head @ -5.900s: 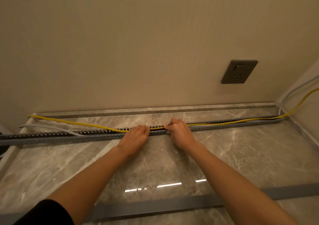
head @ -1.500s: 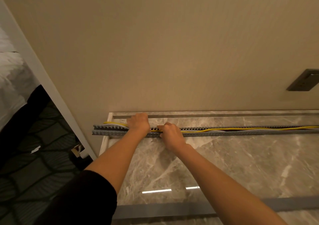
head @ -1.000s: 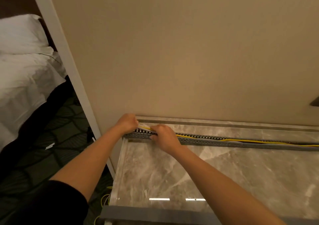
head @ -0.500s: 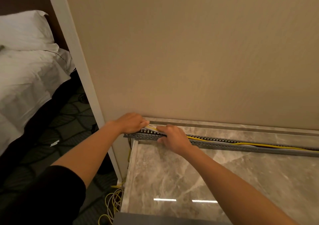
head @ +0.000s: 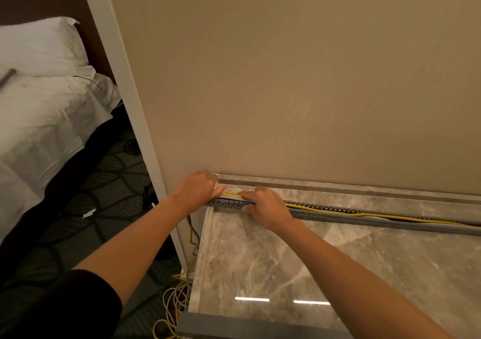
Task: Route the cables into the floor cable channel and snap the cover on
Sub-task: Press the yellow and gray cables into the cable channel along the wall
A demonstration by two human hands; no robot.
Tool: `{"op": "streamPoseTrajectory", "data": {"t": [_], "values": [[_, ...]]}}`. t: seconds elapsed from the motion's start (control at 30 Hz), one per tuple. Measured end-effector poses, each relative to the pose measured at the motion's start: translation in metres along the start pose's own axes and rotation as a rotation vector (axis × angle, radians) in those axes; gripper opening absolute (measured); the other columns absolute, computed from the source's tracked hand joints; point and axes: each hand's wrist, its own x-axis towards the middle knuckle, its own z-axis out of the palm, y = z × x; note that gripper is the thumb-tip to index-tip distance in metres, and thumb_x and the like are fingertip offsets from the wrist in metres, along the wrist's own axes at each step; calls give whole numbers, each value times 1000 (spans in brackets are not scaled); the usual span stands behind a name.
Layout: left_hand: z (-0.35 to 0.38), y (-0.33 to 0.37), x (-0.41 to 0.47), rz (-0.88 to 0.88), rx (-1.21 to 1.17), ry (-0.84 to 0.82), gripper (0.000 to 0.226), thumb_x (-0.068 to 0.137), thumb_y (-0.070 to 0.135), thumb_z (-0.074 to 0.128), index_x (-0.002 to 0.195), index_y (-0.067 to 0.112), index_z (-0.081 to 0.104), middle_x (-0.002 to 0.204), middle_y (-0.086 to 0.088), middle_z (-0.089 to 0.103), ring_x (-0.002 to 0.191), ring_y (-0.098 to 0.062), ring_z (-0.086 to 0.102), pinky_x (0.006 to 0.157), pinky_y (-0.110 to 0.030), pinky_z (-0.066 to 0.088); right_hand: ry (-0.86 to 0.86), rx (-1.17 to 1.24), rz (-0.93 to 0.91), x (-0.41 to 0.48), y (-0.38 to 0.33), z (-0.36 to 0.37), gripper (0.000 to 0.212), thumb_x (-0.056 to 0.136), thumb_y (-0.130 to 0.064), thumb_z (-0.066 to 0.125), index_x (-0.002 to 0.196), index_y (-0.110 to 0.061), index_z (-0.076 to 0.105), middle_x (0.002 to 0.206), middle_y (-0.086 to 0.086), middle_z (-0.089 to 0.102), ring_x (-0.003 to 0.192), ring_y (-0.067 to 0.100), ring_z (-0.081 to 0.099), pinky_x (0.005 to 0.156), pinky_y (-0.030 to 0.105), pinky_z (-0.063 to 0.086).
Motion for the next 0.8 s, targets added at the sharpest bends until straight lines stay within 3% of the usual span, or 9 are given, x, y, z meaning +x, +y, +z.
{"op": "streamPoseTrajectory", "data": {"t": [0.1, 0.2, 0.3, 0.4, 0.47, 0.53, 0.57, 0.67, 0.8], "values": [[1, 5, 0, -130, -140, -88, 39, 95, 36, 44, 102, 0, 56, 100, -18, 58, 94, -35, 58, 72, -40, 46, -13, -8, -4, 0, 1, 0, 38, 92, -24, 52, 129, -19, 53, 116, 17, 57, 109, 34, 53, 87, 37, 44], [7, 0, -1, -331, -568, -260, 27, 93, 38, 46, 84, 12, 45, 80, -1, 47, 80, -23, 49, 59, -28, 34, -9, -55, -19, -1, 2, 4, 38, 94, -23, 49, 132, -18, 48, 116, 18, 56, 109, 35, 52, 87, 38, 43], [11, -11, -8, -495, -828, -337, 29, 89, 44, 52, 79, 16, 49, 77, 2, 54, 78, -18, 52, 63, -25, 39, 25, -145, -57, -4, 5, 15, 44, 98, -17, 40, 141, -19, 33, 122, 18, 51, 114, 34, 47, 95, 40, 37], [8, -15, -11, -583, -904, -375, 33, 84, 47, 58, 72, 18, 51, 75, -3, 57, 73, -16, 53, 68, -28, 40, 52, -222, -105, -13, 5, 20, 63, 94, 0, 39, 148, -20, 15, 134, 17, 42, 121, 35, 41, 106, 43, 28], [5, -13, -9, -599, -880, -402, 37, 83, 48, 59, 68, 16, 49, 69, -3, 54, 67, -16, 49, 60, -25, 36, 133, -212, -164, -20, 3, 17, 72, 84, 10, 51, 146, -14, 24, 135, 19, 44, 123, 36, 45, 106, 45, 32], [4, -8, -8, -617, -839, -424, 43, 80, 53, 59, 65, 16, 45, 64, -3, 48, 60, -16, 43, 55, -24, 30, 317, -224, -288, -21, 3, 22, 72, 54, 13, 78, 123, -2, 59, 109, 18, 66, 96, 33, 65, 84, 37, 55], [5, -6, -8, -638, -826, -419, 46, 77, 56, 61, 64, 16, 43, 63, -2, 45, 59, -15, 41, 54, -25, 28, 377, -223, -311, -18, 4, 27, 66, 43, 11, 82, 106, -1, 69, 92, 13, 71, 81, 27, 68, 70, 30, 58], [9, -2, -8, -697, -812, -403, 55, 67, 63, 66, 62, 17, 38, 60, 2, 36, 58, -14, 35, 53, -27, 22, 366, -229, -308, -18, 0, 24, 44, 46, 3, 73, 88, -6, 75, 70, 4, 66, 66, 20, 60, 53, 19, 50], [3, 2, -1, -714, -738, -422, 53, 71, 58, 67, 59, 16, 37, 62, 1, 39, 58, -14, 38, 51, -27, 23, 339, -143, -241, -16, 7, 21, 54, 43, 6, 84, 94, -8, 75, 65, 5, 60, 55, 23, 60, 43, 18, 30]]}}
